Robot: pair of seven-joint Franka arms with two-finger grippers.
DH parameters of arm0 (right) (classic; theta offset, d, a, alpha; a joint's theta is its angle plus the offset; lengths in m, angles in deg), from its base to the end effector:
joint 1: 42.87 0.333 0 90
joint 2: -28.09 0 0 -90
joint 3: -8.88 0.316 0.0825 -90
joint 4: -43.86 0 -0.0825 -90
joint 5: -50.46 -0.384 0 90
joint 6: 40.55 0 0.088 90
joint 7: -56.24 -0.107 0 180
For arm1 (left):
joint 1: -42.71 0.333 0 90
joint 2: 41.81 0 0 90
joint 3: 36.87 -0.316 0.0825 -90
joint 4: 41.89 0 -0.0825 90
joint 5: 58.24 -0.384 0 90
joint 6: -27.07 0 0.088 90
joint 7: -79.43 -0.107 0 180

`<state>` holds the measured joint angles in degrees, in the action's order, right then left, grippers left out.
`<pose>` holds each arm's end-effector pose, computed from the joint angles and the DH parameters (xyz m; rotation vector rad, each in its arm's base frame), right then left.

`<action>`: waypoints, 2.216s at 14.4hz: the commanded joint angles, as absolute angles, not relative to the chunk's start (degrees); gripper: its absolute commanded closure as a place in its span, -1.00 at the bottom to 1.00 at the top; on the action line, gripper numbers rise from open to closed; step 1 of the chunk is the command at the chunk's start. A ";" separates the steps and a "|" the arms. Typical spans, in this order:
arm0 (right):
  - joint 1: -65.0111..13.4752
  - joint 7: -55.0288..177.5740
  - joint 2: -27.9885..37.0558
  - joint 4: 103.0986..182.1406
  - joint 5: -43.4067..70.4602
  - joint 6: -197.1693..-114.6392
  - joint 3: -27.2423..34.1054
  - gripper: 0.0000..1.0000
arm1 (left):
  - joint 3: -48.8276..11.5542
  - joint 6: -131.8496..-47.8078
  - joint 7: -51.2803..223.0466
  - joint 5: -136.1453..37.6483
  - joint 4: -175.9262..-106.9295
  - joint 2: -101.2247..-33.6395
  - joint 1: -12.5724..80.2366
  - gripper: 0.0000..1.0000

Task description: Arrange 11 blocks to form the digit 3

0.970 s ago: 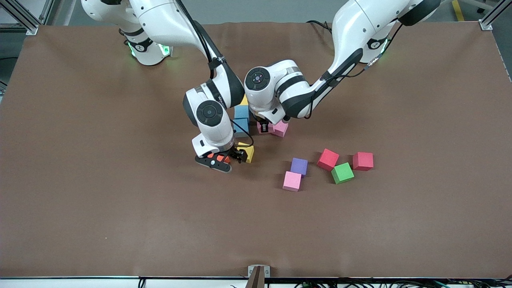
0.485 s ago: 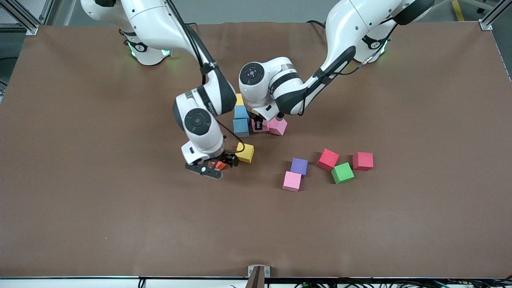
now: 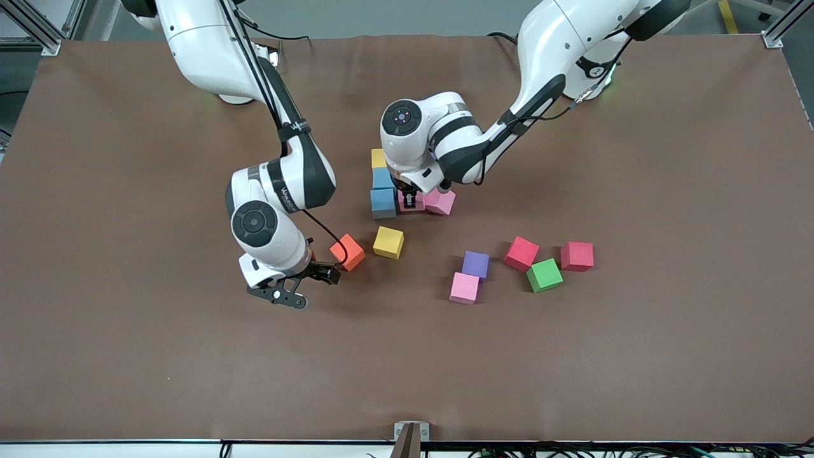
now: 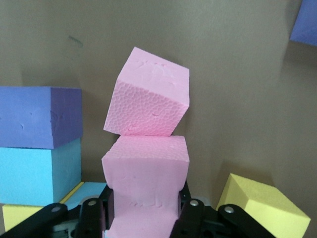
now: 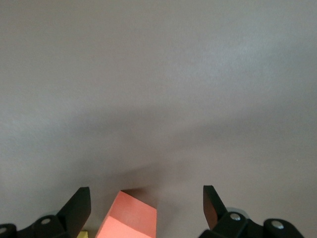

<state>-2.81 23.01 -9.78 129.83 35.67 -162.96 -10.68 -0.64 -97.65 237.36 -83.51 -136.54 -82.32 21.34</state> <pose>0.6463 0.2972 0.2973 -3.0899 0.4525 -0.0157 0.4206 -0.5326 0.2563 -2.1645 -2.2313 0.0497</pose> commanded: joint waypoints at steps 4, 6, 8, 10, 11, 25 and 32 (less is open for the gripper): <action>-5.60 23.98 -9.09 128.15 33.23 -157.54 -10.10 -1.00 | -1.19 -100.01 244.58 -85.31 -135.49 -83.73 19.85 0.36; -5.69 23.64 -8.83 128.15 33.84 -154.73 -10.37 -1.00 | -1.71 -101.42 244.49 -85.66 -135.67 -84.43 19.77 0.36; -6.91 23.28 -8.74 128.15 33.94 -154.45 -10.54 -1.00 | -2.51 -102.47 244.49 -86.19 -135.84 -84.79 19.77 0.36; -8.15 23.63 -8.83 128.15 33.50 -154.80 -10.46 -1.00 | -2.68 -102.74 244.49 -86.28 -136.28 -84.96 19.77 0.36; -7.98 23.63 -8.83 128.15 33.41 -154.89 -10.46 -1.00 | -3.12 -102.83 244.49 -86.28 -136.37 -85.14 19.77 0.36; -7.27 21.54 -10.59 128.41 33.23 -161.75 -10.19 -1.00 | -3.65 -103.09 245.11 -86.10 -135.58 -87.34 18.27 0.31; -3.94 10.65 -10.50 128.15 33.32 -161.92 -10.02 -1.00 | -3.56 -103.01 244.67 -86.45 -135.50 -87.08 18.36 -0.99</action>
<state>-4.69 13.91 -11.08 127.81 34.47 -161.63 -10.03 -3.24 -102.84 237.25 -84.07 -136.35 -86.92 19.33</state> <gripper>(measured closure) 0.000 0.427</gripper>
